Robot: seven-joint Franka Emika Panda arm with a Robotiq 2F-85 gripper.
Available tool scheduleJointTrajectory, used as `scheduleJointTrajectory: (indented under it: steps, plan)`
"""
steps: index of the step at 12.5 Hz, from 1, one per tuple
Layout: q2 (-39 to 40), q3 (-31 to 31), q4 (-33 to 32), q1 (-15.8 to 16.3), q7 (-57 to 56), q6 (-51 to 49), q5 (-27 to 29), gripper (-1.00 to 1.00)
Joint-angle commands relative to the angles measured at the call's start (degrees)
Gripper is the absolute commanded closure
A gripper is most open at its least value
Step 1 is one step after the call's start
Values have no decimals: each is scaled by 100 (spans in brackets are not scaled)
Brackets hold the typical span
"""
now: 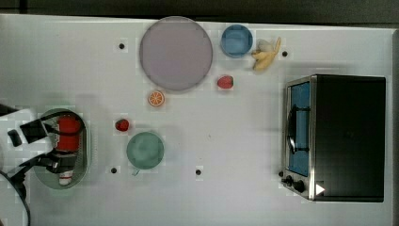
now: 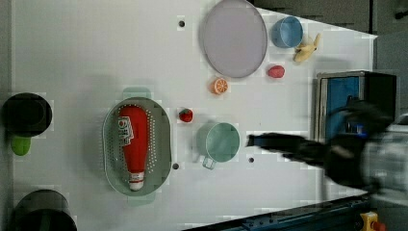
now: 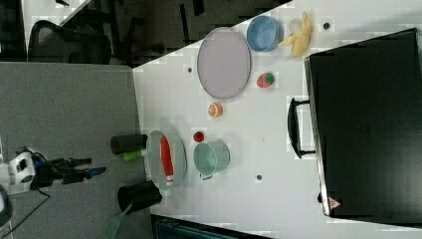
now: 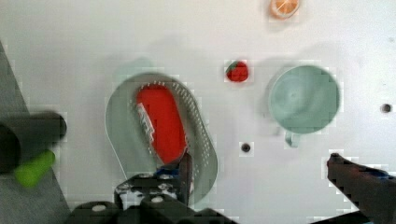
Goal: Pick Ketchup from the table and place it in strainer.
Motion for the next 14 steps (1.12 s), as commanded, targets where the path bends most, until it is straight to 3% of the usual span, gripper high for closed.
scheduleJointTrajectory:
  steps: [1,8,14]
  plan:
    - [44,-692,20,-480,218,-407,-17,-100]
    - [-96,-2481,206,-674,175,-515,-109,-100]
    - [-95,-2762,204,-671,-420,-558,-537,-100]
